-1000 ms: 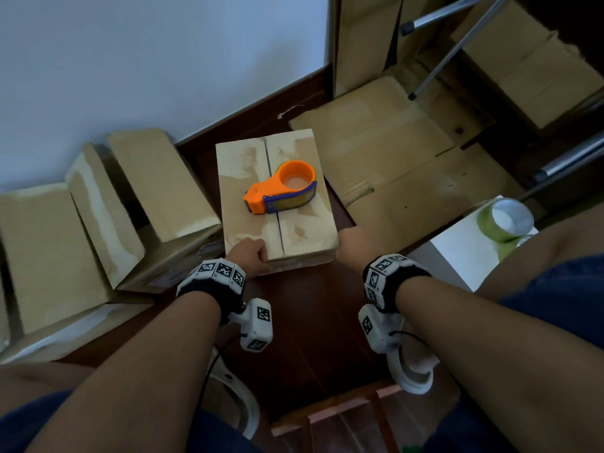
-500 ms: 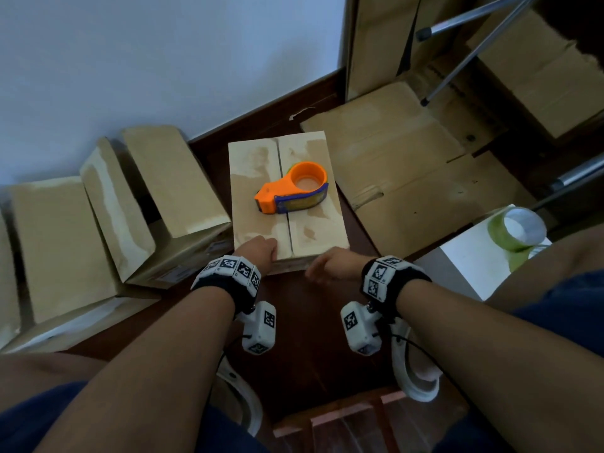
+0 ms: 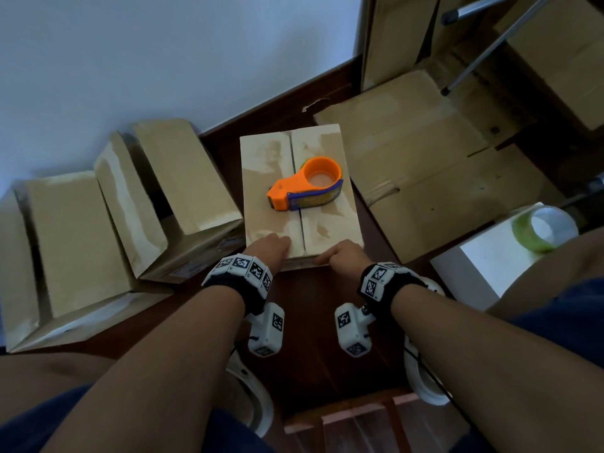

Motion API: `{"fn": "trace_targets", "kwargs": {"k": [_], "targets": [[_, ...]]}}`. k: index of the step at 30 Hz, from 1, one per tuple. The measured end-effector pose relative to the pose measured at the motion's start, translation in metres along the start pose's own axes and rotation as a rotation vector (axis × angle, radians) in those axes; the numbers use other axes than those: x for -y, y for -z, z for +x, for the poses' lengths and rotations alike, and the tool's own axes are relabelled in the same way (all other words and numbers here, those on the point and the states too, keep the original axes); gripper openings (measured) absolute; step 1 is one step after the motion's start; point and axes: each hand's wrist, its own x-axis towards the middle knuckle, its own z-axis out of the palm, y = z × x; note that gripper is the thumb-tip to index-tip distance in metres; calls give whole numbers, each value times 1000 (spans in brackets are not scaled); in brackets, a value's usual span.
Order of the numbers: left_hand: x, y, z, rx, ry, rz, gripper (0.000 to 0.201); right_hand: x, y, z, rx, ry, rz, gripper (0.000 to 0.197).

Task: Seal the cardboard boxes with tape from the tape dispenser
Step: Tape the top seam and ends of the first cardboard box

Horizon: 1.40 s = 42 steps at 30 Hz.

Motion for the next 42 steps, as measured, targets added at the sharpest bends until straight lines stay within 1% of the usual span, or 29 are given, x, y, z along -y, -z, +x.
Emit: {"fn": "trace_targets", "kwargs": {"k": [3, 6, 9, 10, 13, 15, 17, 19, 21, 24, 25, 27, 29, 31, 33, 35, 38, 39, 42], "targets": [[-1, 1, 0, 6, 1, 3, 21, -12, 7, 2, -41, -43, 58, 39], [-1, 1, 1, 12, 9, 6, 22, -30, 18, 6, -121, -107, 47, 39], [-1, 1, 1, 1, 13, 14, 20, -50, 30, 12, -126, -178, 6, 31], [-1, 1, 1, -3, 13, 16, 21, -58, 35, 14, -136, -206, 35, 29], [-1, 0, 2, -8, 16, 18, 21, -76, 51, 16, -240, -298, 110, 29], [-1, -1, 2, -13, 19, 14, 21, -80, 56, 16, -287, -291, 106, 25], [-1, -1, 3, -11, 18, 7, 21, -76, 51, 16, -245, -239, 95, 20], [-1, 0, 2, -11, 15, 3, 20, -68, 41, 15, -185, -185, 113, 24], [-1, 0, 1, -15, 12, -3, 16, -60, 37, 13, -158, -183, 252, 27], [-2, 1, 1, -19, 10, -5, 14, -51, 38, 17, -119, -260, 484, 57], [-2, 1, 1, -21, 11, -6, 14, -47, 39, 16, -105, -287, 526, 60], [-2, 0, 1, -26, 11, -11, 13, -45, 36, 17, -101, -322, 584, 56], [-2, -1, 1, -34, 10, -14, 12, -46, 31, 17, -131, -321, 605, 52], [-2, -1, 0, -29, 15, -12, 14, -50, 28, 21, -187, -281, 535, 54], [-3, 0, 0, -24, 15, -15, 16, -53, 29, 21, -197, -271, 519, 55], [-3, 0, -1, -28, 14, -19, 14, -56, 32, 21, -159, -300, 590, 55], [-3, -1, -1, -26, 24, -18, 16, -57, 32, 17, -161, -414, 743, 64], [-3, 0, 0, -28, 23, -18, 16, -56, 31, 17, -156, -443, 799, 64], [-3, -1, -1, -39, 7, -37, 9, -54, 30, 18, -111, -464, 911, 53]]}}
